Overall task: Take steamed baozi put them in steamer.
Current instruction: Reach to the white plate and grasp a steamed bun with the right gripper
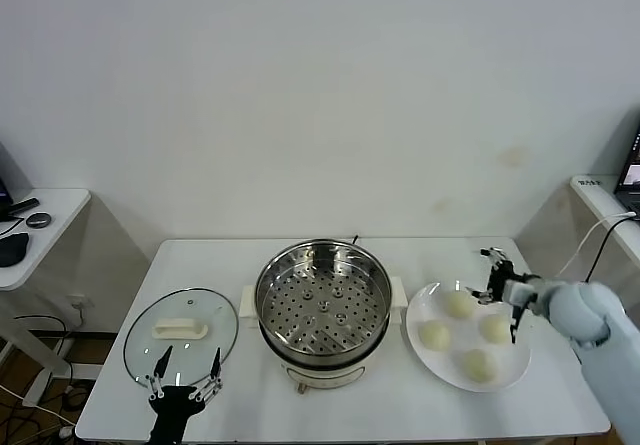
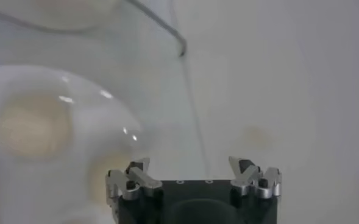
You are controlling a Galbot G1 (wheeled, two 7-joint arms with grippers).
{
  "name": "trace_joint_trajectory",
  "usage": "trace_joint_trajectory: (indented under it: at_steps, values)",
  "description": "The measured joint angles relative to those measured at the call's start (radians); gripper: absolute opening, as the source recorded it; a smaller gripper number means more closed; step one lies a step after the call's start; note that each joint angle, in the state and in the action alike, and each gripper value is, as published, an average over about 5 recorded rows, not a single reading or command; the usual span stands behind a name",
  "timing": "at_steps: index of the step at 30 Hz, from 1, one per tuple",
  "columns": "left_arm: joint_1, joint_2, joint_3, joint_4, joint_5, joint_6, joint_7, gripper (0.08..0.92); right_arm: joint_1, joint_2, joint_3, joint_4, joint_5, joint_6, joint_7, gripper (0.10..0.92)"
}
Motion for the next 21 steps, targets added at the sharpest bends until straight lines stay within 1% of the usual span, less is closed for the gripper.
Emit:
trace_joint_trajectory:
  at_steps: [5, 9, 14, 21]
  values:
    - [-0.007, -0.003, -0.021, 0.000, 0.003, -0.001, -0.004, 0.823, 0.163, 0.007, -0.172, -0.096, -0.005, -0.012, -0.121, 0.823]
    - [-0.014, -0.006, -0.034, 0.000, 0.008, -0.001, -0.004, 0.823, 0.251, 0.020, -0.286, -0.161, -0.003, -0.013, -0.191, 0.823]
    - [-0.023, -0.006, -0.045, 0.005, 0.016, -0.002, -0.004, 0.823, 0.329, 0.040, -0.396, -0.222, 0.002, -0.014, -0.238, 0.823]
    - [-0.028, -0.007, -0.055, 0.014, 0.024, -0.005, -0.003, 0.823, 0.389, 0.080, -0.494, -0.284, -0.004, -0.025, -0.265, 0.823]
